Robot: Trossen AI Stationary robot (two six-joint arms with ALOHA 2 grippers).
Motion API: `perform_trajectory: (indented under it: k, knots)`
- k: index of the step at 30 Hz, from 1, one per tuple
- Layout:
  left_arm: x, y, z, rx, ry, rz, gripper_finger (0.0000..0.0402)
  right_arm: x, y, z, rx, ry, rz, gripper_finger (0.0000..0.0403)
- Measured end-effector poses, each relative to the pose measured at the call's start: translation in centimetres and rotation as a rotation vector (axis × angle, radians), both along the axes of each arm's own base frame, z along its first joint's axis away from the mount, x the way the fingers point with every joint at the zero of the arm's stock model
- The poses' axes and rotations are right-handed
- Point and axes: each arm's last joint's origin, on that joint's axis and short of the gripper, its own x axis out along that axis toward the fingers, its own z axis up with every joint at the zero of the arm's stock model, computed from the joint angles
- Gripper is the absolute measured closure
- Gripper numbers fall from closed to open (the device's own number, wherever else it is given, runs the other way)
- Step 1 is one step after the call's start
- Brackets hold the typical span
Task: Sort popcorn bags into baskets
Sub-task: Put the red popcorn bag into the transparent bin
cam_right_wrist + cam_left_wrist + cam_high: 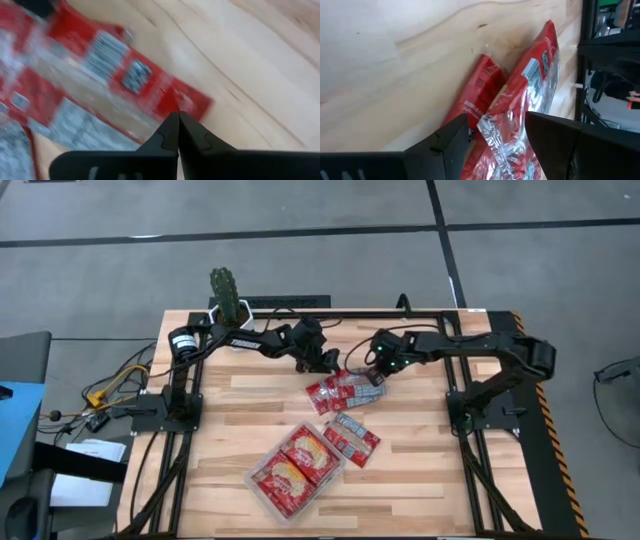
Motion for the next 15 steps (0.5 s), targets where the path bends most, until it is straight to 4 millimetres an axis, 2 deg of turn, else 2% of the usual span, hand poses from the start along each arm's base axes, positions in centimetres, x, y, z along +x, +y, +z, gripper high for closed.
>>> perform_trajectory:
  k: [6,10,15]
  knots:
    - [0.2,-0.2,0.2,0.007,-0.021,-0.004,0.0218,-1.4,0.5,-0.5,0.001,0.174,-0.045,0.0386]
    - [0.3,-0.3,0.2,0.002,-0.028,-0.006,0.0218,-1.3,1.2,-0.8,0.011,0.2,-0.039,0.0373]
    - [0.5,-0.7,0.2,0.003,-0.028,-0.009,0.0218,-0.2,2.4,-1.6,0.014,0.195,-0.001,0.0372]
